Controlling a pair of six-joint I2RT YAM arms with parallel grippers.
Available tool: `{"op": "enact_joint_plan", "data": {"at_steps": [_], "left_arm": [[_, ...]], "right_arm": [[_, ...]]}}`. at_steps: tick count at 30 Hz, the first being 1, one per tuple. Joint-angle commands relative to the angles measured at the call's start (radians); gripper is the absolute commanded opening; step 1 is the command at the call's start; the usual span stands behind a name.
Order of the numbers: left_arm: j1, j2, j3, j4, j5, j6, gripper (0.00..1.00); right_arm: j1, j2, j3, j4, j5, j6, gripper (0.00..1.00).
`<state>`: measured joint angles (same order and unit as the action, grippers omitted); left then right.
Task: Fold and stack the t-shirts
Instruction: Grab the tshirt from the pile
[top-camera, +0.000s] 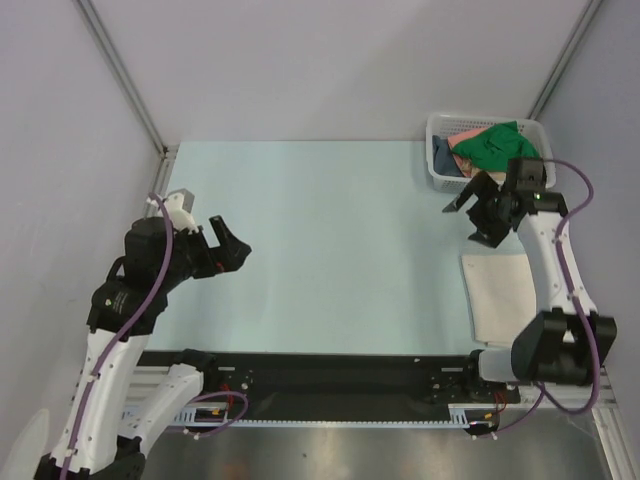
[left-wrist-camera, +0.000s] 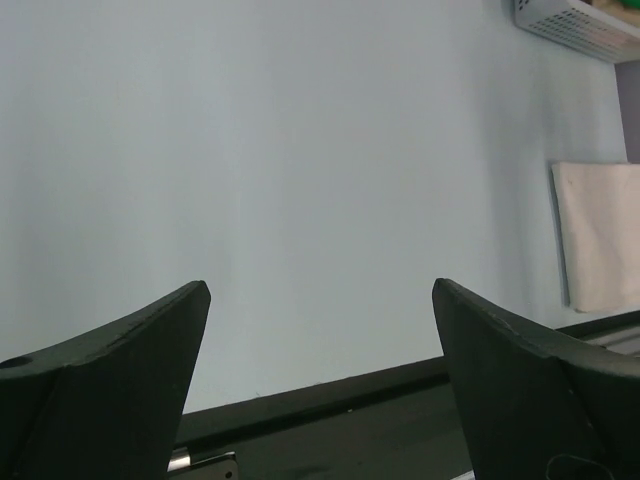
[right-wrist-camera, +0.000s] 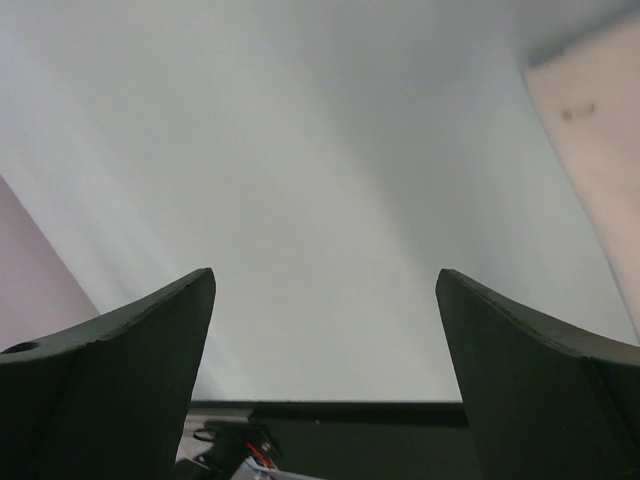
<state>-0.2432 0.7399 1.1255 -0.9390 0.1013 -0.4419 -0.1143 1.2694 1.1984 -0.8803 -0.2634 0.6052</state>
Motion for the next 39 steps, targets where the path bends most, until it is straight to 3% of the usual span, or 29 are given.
{"op": "enact_joint_plan", "data": {"at_steps": [1,4,9,15,20,23,25,29,35,37,39], "left_arm": [[-0.03,-0.004,-0.007,0.061,0.037,0.035,1.0],[-0.057,-0.011,-0.046,0.072,0.028,0.054,1.0],[-0.108,-0.017,-0.073,0.095,0.049,0.095,1.0],[-0.113,-0.034,-0.108,0.078,-0.037,0.123,1.0],[-0.119,-0.022,-0.112,0.059,-0.074,0.14,1.0],[-0.123,-0.01,-0.104,0.054,-0.089,0.149,1.0],[-0.126,-0.007,-0.108,0.06,-0.097,0.157,1.0],[-0.133,0.003,-0.11,0.055,-0.129,0.169,1.0],[-0.199,0.052,-0.086,0.063,-0.135,0.187,1.0],[-0.209,0.061,-0.081,0.065,-0.135,0.19,1.0],[-0.211,0.065,-0.078,0.062,-0.141,0.19,1.0]], "right_arm": [[-0.007,0.146,0.192,0.128,0.072,0.044,1.0],[-0.018,0.319,0.395,0.184,0.119,0.007,1.0],[-0.067,0.627,0.76,0.135,0.263,-0.079,1.0],[-0.084,0.833,1.024,0.118,0.331,-0.074,0.85],[-0.104,0.933,1.089,0.129,0.403,-0.029,0.79],[-0.123,0.961,1.095,0.103,0.51,0.039,0.65],[-0.139,0.992,1.124,0.058,0.512,0.073,0.48],[-0.14,1.05,1.136,0.072,0.501,0.042,0.54],[-0.156,1.113,1.178,0.123,0.495,0.047,0.53],[-0.156,1.15,1.228,0.127,0.49,0.028,0.49],[-0.154,1.162,1.254,0.127,0.49,0.011,0.37]]}}
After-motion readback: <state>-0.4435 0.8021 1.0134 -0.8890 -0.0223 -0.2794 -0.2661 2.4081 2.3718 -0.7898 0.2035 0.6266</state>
